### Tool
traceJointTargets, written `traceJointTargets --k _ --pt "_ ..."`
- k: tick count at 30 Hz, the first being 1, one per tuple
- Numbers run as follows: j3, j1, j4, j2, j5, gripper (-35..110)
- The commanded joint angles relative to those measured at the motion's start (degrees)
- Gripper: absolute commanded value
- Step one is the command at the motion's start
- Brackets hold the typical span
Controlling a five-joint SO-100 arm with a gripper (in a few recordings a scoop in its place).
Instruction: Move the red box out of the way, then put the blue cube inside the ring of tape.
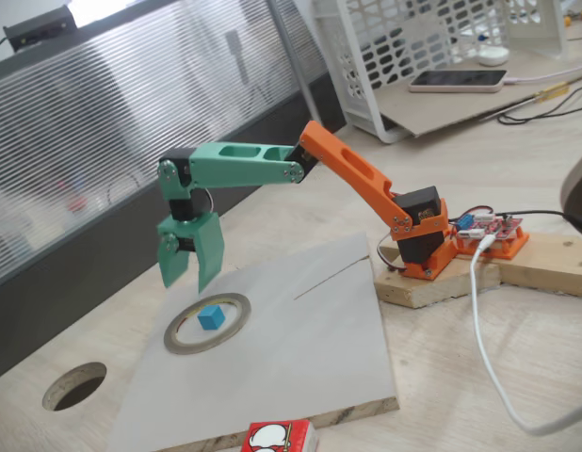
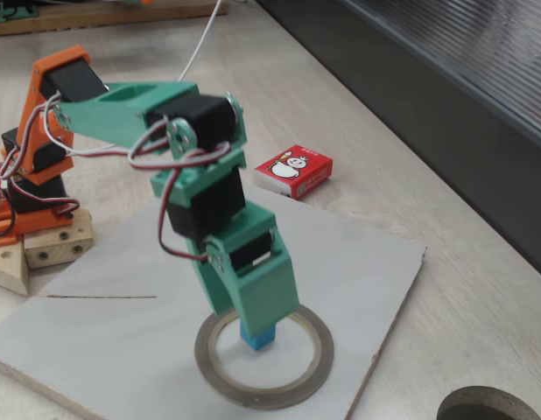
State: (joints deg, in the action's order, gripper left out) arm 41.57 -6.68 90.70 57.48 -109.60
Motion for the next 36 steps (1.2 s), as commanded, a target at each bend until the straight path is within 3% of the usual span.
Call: traceJointTargets --k 1,8,15,29,36 --pt "-0.62 -0.7 2.55 6.77 -0.53 43" --pt "-0.53 -0.18 26.37 11.95 -0.35 43" --pt "2.02 0.0 24.96 23.29 -0.53 43" --pt "34.8 0.0 24.96 39.37 -0.26 42" --pt "36.65 -0.26 24.7 40.96 -0.44 43"
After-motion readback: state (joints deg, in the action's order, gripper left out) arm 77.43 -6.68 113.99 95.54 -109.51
